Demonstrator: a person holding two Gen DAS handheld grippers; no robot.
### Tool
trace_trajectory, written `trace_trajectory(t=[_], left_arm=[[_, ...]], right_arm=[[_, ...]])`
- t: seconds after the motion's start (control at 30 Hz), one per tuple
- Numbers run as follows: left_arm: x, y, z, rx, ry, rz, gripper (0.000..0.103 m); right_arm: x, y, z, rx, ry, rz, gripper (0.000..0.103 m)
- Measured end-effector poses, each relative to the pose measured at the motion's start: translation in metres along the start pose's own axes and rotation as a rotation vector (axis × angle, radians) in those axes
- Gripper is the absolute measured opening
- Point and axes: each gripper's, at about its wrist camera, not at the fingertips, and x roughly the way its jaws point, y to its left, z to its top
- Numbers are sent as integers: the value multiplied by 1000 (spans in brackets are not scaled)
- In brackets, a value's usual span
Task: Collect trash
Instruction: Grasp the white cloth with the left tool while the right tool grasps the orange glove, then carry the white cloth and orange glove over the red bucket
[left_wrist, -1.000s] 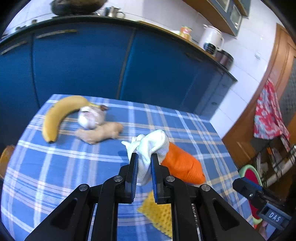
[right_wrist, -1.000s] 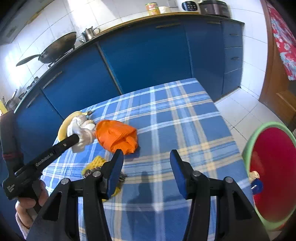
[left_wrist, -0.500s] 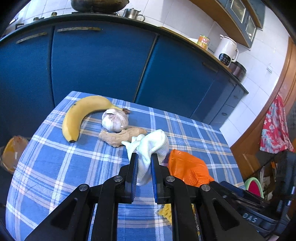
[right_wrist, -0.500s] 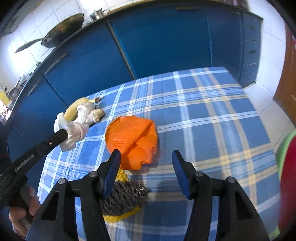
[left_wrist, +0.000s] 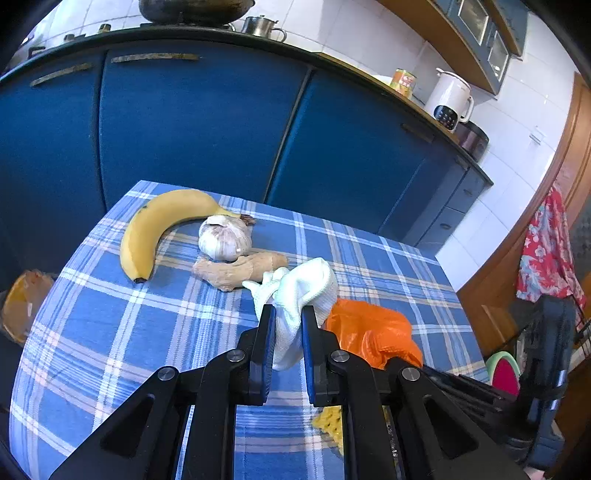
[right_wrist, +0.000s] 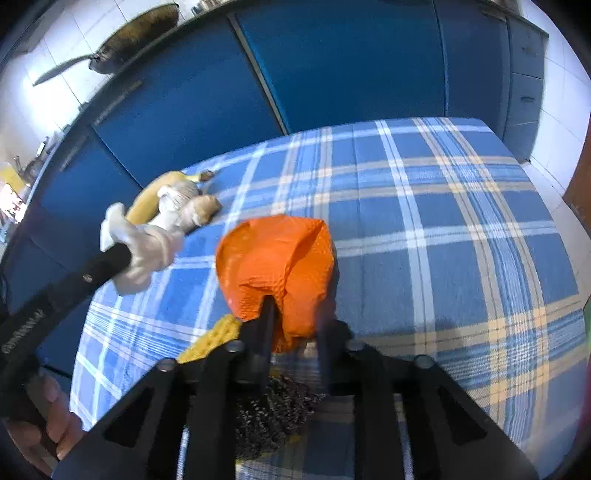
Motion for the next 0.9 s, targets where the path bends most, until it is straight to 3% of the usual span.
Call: trace_trajectory(t=[0.43, 0.9], left_arm=[[-28, -29, 0, 62, -51, -47, 14], [-83, -66, -19, 124, -83, -90, 14]], right_arm=[[-58, -10, 0, 32, -148, 2, 10], [-143, -20, -31, 58, -271, 14, 10]])
